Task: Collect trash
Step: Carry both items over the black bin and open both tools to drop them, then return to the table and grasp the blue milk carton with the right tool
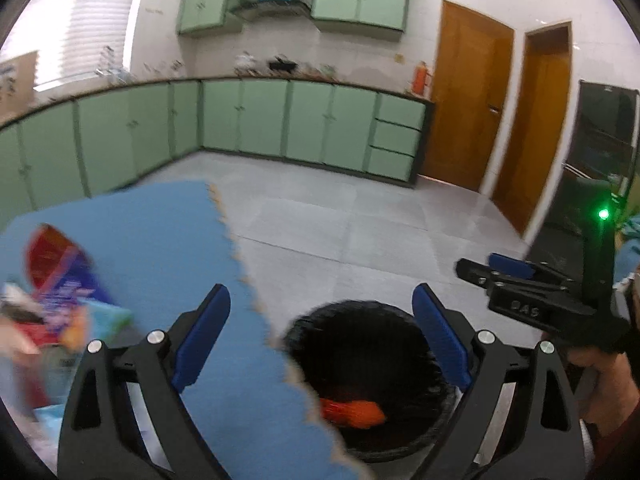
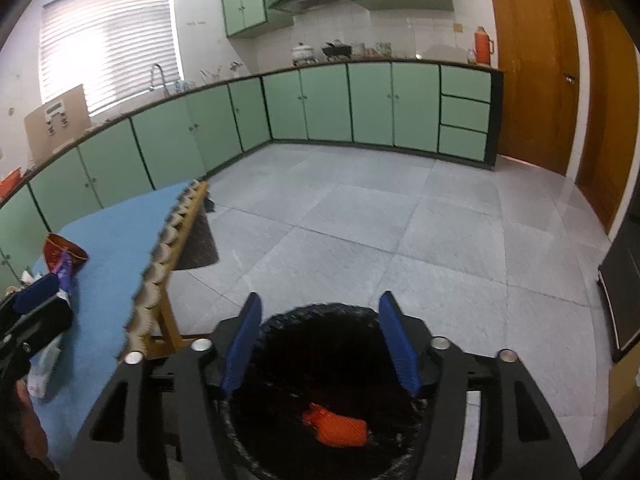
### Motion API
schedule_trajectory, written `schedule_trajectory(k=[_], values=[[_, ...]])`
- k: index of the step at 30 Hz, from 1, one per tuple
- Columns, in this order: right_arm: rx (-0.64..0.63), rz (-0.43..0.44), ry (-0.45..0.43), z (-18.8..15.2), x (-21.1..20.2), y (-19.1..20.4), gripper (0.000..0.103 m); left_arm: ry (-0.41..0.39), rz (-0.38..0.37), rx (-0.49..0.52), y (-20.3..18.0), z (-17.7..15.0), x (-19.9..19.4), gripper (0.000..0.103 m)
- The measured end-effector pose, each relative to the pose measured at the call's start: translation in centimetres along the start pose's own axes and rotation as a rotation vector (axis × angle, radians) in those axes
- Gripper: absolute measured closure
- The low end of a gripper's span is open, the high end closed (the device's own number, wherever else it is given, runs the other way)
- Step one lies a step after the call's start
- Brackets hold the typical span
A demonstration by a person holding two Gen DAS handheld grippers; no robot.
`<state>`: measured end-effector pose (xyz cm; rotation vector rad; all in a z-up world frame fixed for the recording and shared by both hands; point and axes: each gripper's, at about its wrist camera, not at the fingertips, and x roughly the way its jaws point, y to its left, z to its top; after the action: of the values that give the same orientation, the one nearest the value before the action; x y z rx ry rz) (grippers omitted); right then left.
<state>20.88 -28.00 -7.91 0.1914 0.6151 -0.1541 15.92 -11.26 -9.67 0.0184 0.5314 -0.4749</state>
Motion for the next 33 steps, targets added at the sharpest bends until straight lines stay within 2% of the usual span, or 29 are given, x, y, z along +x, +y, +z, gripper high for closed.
schedule_trajectory(k=[3, 9, 16, 19, 24, 29, 33], values=[[-0.013, 0.026, -0.036, 0.3, -1.1, 2.0, 0.024, -0.049, 0.092, -0.012, 2.2, 0.0, -3.1, 0.012], [-0.043, 0.111, -0.073, 0.5, -2.5, 6.9, 0.022, -0.104, 0.323, -0.046, 7.1, -0.9, -9.5, 0.012], [-0.061, 0.193, -0.059, -0.3, -3.1, 13.9, 0.022, -0.099, 0.5, -0.133, 12.3, -2.2, -14.1, 0.012], [-0.074, 0.213, -0.052, -0.6, -3.3, 16.8, 0.023, -0.088, 0.549, -0.147, 13.8, -2.9, -15.2, 0.012], [-0.103, 0.244, -0.018, -1.5, -2.7, 21.6, 0.024, -0.064, 0.59, -0.176, 16.4, -4.8, -16.6, 0.012], [-0.135, 0.238, 0.012, -2.5, -1.8, 25.6, 0.026, -0.048, 0.608, -0.203, 18.1, -6.1, -17.1, 0.012], [-0.156, 0.214, 0.032, -2.9, -0.9, 27.3, 0.029, -0.034, 0.604, -0.212, 19.2, -6.4, -16.6, 0.012]])
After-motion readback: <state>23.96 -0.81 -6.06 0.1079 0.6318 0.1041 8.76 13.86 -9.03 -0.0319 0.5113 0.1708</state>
